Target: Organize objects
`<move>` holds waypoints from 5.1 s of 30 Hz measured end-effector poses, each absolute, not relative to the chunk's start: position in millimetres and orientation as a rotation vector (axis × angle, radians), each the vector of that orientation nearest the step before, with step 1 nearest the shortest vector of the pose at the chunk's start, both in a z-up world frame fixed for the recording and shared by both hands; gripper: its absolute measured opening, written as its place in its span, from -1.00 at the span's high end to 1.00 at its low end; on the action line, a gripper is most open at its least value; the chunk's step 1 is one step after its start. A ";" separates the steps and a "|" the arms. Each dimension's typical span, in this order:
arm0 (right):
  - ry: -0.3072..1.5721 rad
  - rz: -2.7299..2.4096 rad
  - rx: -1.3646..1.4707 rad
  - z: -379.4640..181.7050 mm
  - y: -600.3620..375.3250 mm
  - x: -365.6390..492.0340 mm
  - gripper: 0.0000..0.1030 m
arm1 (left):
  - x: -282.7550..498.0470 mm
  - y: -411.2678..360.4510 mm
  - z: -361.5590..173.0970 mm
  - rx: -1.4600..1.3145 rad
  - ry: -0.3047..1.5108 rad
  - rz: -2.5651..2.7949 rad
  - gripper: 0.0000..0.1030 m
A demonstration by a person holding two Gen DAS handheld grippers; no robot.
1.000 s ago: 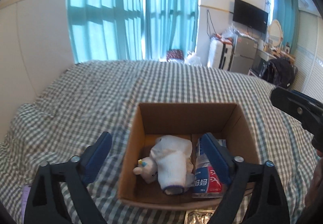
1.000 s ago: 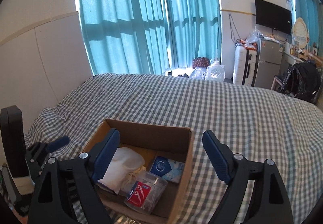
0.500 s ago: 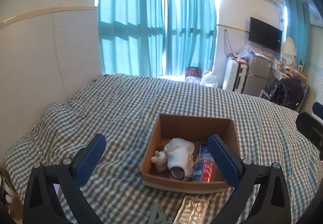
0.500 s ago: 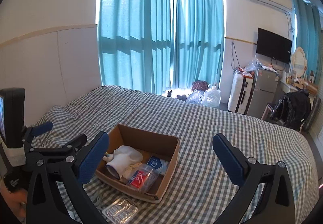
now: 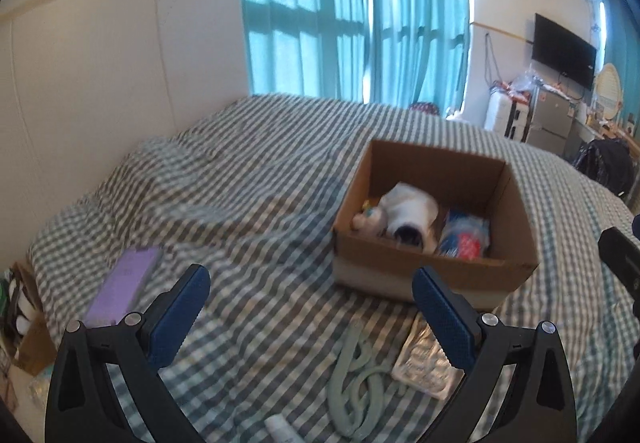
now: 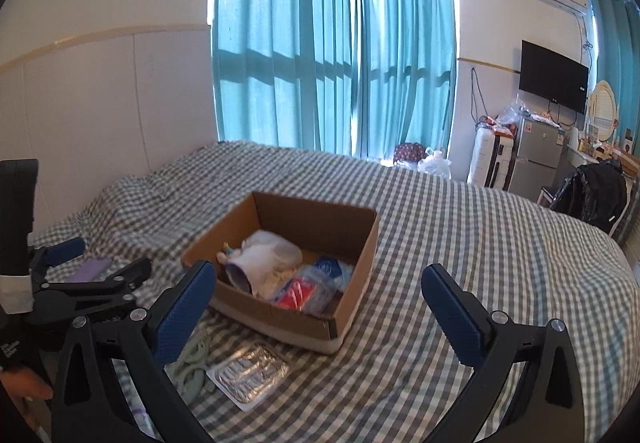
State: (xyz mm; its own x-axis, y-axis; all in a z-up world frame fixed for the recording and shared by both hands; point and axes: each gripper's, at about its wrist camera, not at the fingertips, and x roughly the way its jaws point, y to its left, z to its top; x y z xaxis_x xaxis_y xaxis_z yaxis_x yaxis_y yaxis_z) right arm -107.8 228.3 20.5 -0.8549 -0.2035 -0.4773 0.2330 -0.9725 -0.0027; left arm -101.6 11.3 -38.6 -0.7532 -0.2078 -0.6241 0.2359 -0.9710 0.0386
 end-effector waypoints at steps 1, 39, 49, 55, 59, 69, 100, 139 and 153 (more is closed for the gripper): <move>0.099 -2.824 0.730 10.6 227.7 -108.1 -1.00 | -99.8 8.4 -46.0 0.978 0.069 -2.725 -1.00; 0.107 -2.732 1.063 -95.8 199.5 -95.1 -1.00 | -47.6 1.5 -134.4 1.369 0.096 -2.812 0.65; 0.045 -2.757 1.183 -111.9 172.9 -123.7 -1.00 | -88.1 -14.4 -136.1 1.336 0.116 -2.824 0.65; 0.017 -2.734 1.304 -133.2 146.5 -151.3 -0.99 | -107.2 -21.5 -138.4 1.295 0.121 -2.842 0.65; -0.036 -2.729 1.359 -145.9 133.3 -167.4 -0.99 | -114.2 -27.2 -143.6 1.287 0.127 -2.848 0.65; -0.003 -2.735 1.437 -161.8 124.6 -179.1 -0.48 | -111.1 -36.0 -155.0 1.352 0.197 -2.862 0.65; 0.086 -2.806 1.147 -64.8 175.6 -26.6 -0.32 | -26.1 21.9 -84.6 1.266 0.159 -3.053 0.65; 0.175 -2.843 0.766 63.7 179.3 -191.3 -0.32 | -214.0 44.7 15.6 0.977 0.003 -3.224 0.65; 0.102 -2.828 0.851 18.6 189.6 -284.9 -0.32 | -285.0 56.3 -40.9 1.240 0.020 -3.188 0.65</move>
State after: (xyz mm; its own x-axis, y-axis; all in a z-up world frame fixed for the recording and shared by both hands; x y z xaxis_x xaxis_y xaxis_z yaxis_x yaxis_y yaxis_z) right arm -284.9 189.6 18.6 -0.8183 -0.1579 -0.5527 0.1975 -0.9802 -0.0123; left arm -285.0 56.3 -40.9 -0.7034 0.2613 -0.6610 -0.2528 -0.9611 -0.1109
